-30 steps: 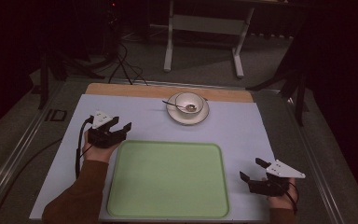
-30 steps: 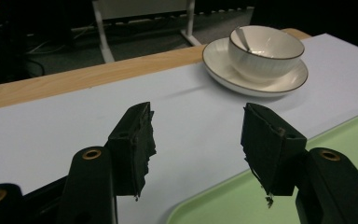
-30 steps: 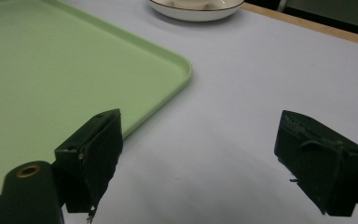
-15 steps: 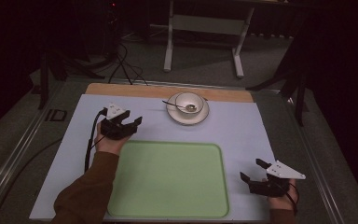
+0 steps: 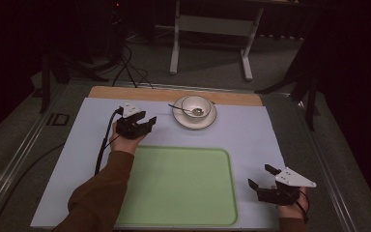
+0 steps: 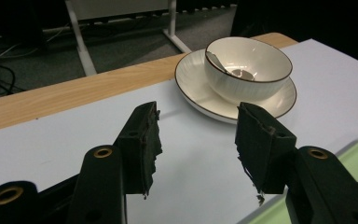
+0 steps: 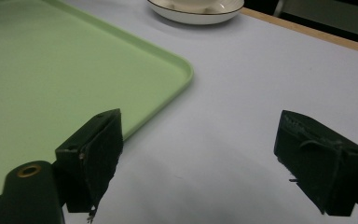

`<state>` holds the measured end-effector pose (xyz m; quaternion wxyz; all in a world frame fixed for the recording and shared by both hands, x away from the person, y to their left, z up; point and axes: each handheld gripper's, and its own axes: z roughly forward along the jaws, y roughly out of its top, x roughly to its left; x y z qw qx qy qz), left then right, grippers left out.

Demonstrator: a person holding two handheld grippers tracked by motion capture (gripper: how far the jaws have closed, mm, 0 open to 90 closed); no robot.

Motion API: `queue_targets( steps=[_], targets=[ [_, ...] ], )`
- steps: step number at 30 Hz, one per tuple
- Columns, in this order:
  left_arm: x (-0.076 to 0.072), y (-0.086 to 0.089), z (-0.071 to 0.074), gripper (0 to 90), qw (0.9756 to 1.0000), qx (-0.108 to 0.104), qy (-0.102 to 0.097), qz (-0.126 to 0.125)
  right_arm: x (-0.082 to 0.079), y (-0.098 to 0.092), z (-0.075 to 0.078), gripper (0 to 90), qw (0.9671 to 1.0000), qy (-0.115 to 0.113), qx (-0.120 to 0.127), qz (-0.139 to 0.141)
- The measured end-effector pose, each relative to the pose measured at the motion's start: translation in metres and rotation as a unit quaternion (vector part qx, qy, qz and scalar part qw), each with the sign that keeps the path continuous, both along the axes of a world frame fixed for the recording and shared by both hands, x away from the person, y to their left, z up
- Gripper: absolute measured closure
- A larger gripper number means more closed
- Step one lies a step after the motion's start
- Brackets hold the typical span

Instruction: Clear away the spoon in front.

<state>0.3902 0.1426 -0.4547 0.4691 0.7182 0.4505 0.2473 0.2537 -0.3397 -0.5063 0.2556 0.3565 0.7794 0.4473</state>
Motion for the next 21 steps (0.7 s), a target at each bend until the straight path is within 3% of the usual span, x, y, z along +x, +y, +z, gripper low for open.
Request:
queue_targets(
  steps=[6,14,21],
  targets=[
    [0.013,-0.010,-0.005,50.4,0.9999,0.010,0.006,-0.002,0.002,-0.002,0.000,15.2,0.9999,0.000,0.005,-0.011],
    [0.031,-0.028,-0.004,50.3,0.9996,0.025,0.013,-0.010,0.002,0.003,0.000,15.2,0.9999,-0.003,-0.008,-0.004],
    [0.055,-0.049,-0.005,51.4,0.9986,0.035,0.033,-0.021,0.002,0.003,0.000,15.2,0.9999,-0.003,-0.010,-0.004]
  ],
)
